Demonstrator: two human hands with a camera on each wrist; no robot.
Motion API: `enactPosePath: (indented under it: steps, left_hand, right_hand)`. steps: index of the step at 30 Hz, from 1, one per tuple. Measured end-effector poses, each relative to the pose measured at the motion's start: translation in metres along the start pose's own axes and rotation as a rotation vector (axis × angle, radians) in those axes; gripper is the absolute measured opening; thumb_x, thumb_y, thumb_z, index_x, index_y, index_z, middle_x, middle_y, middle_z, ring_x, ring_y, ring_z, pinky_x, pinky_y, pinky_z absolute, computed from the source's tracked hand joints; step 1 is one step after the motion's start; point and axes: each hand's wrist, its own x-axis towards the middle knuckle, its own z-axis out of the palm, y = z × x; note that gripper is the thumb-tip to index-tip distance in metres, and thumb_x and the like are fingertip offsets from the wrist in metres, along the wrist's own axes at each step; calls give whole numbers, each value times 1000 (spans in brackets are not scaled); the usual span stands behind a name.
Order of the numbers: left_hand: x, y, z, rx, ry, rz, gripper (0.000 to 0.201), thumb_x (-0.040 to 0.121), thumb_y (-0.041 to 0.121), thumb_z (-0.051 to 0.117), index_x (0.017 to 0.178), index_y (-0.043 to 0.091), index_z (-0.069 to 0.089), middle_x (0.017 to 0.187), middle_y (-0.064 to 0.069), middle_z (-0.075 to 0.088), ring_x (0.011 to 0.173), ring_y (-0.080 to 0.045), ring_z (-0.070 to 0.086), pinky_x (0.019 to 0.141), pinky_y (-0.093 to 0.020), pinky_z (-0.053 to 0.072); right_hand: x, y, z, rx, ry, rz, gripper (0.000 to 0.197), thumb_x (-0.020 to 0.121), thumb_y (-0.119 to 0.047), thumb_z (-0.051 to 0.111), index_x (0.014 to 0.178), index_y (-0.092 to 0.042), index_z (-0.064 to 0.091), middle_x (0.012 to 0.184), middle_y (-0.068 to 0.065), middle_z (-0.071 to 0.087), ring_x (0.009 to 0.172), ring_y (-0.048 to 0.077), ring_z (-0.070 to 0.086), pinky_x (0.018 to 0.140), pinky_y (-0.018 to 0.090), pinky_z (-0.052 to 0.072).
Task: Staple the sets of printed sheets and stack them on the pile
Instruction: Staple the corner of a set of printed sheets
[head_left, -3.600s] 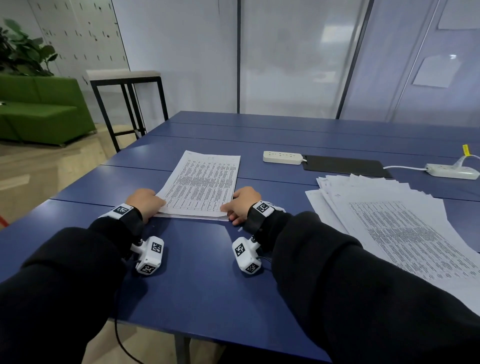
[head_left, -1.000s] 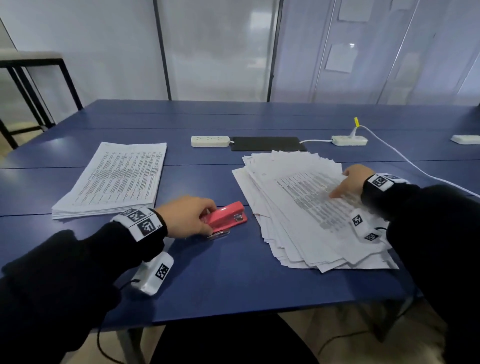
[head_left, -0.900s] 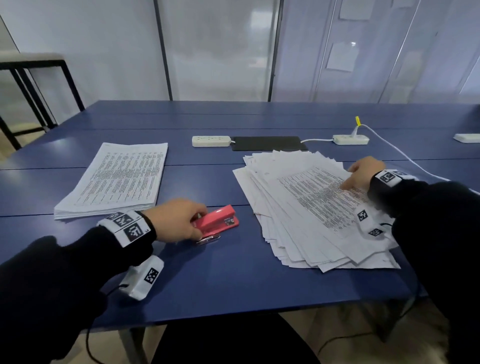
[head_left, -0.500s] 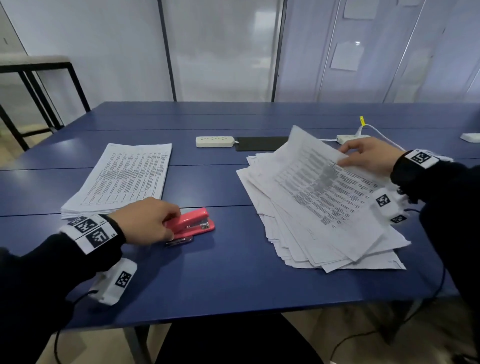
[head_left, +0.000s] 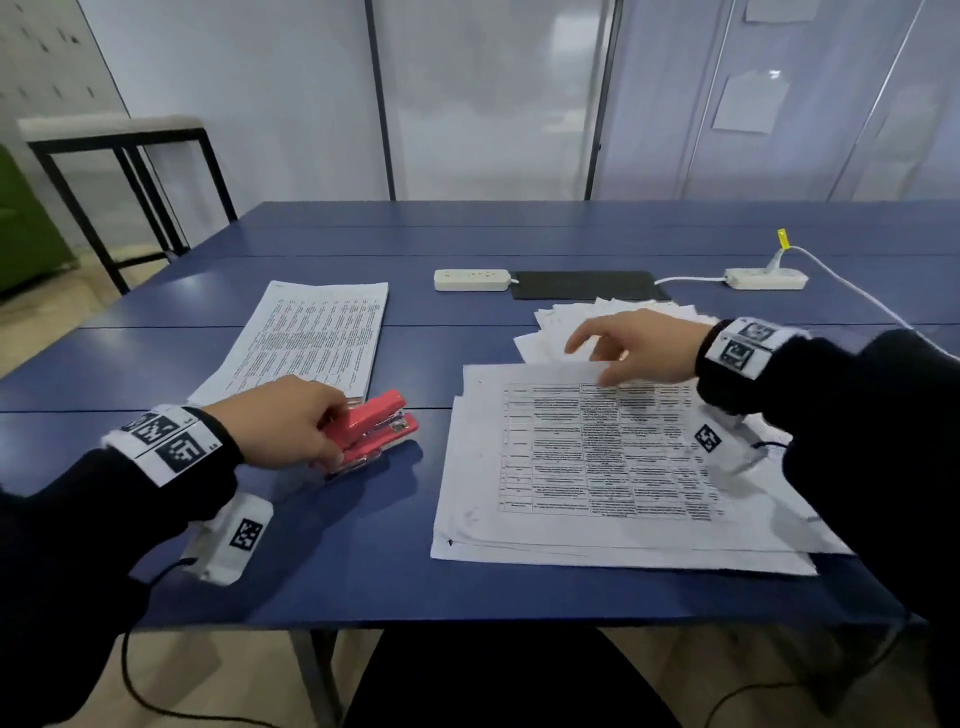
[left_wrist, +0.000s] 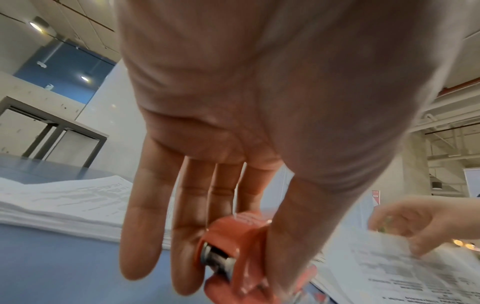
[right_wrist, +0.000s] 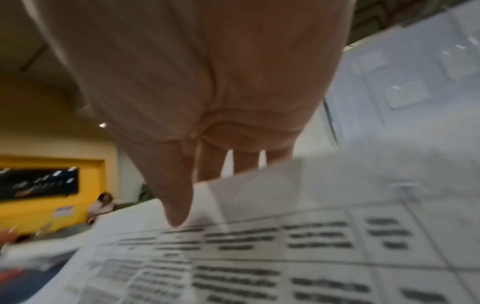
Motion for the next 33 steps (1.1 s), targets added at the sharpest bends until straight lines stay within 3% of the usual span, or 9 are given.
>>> enactPosePath:
  steps: [3, 8, 10, 17, 20, 23, 25, 30, 33]
  left_hand:
    - [-2, -3, 5, 28, -28, -7, 27, 78, 34, 82, 92, 33, 58, 79, 14, 62, 79, -9, 58, 72, -28, 44]
    - [0, -5, 14, -5, -72, 19, 32, 79, 47, 81, 101, 36, 60, 91, 15, 63, 81, -4, 56, 70, -27, 41]
    - [2, -3, 13, -17, -81, 43, 34, 82, 52, 79, 106, 36, 61, 91, 17, 62, 82, -3, 56, 72, -28, 40]
    - [7, 10, 15, 101, -43, 58, 23, 83, 40, 73, 87, 34, 51, 83, 10, 58, 75, -8, 54, 63, -29, 40]
    - [8, 16, 8, 79, 35, 50, 27, 83, 37, 74, 79, 30, 49, 79, 9, 59, 72, -7, 53, 61, -29, 38]
    - [11, 27, 3, -37, 145, 102, 29, 82, 35, 79, 77, 26, 51, 74, 9, 60, 70, -13, 55, 59, -26, 37]
    - [13, 39, 5, -101, 174, 160, 28, 82, 36, 80, 80, 26, 54, 74, 10, 61, 71, -15, 57, 61, -28, 39]
    - [28, 80, 19, -97, 161, 233, 27, 80, 38, 79, 87, 19, 61, 74, 7, 62, 69, -16, 54, 65, -32, 43]
    - [45, 93, 20, -119, 153, 218, 26, 79, 38, 79, 86, 18, 64, 73, 5, 64, 71, -19, 58, 64, -32, 44]
  right_hand:
    - [2, -33, 22, -142, 58, -45, 74, 84, -48, 81, 147, -36, 43, 142, -5, 56, 128, 20, 52, 110, 42, 41]
    - [-1, -80, 69, -164, -316, -153, 88, 78, -62, 81, 154, -42, 39, 163, -6, 36, 149, 21, 36, 123, 43, 28]
    - [0, -85, 78, -166, -363, -181, 93, 77, -61, 82, 155, -49, 33, 170, -5, 20, 155, 20, 22, 127, 44, 19]
    - [1, -83, 72, -131, -465, -282, 93, 72, -52, 89, 146, -68, 35, 170, -14, 12, 155, 17, 10, 125, 49, 15]
    - [5, -79, 71, -114, -471, -303, 92, 71, -51, 90, 144, -69, 37, 167, -15, 17, 152, 18, 14, 124, 50, 18]
    - [12, -71, 75, -45, -384, -301, 96, 68, -56, 91, 147, -64, 36, 159, -14, 28, 146, 17, 24, 123, 50, 23]
    - [16, -63, 80, -29, -333, -234, 104, 64, -61, 91, 150, -59, 32, 160, -13, 24, 147, 18, 23, 123, 52, 24]
    - [16, -47, 85, -31, -354, -185, 115, 55, -76, 85, 150, -66, 21, 170, -20, 0, 158, 13, 0, 122, 66, 0]
    - [15, -39, 90, 135, -328, -211, 125, 57, -60, 94, 153, -61, 14, 165, -26, 19, 155, 8, 15, 123, 62, -3]
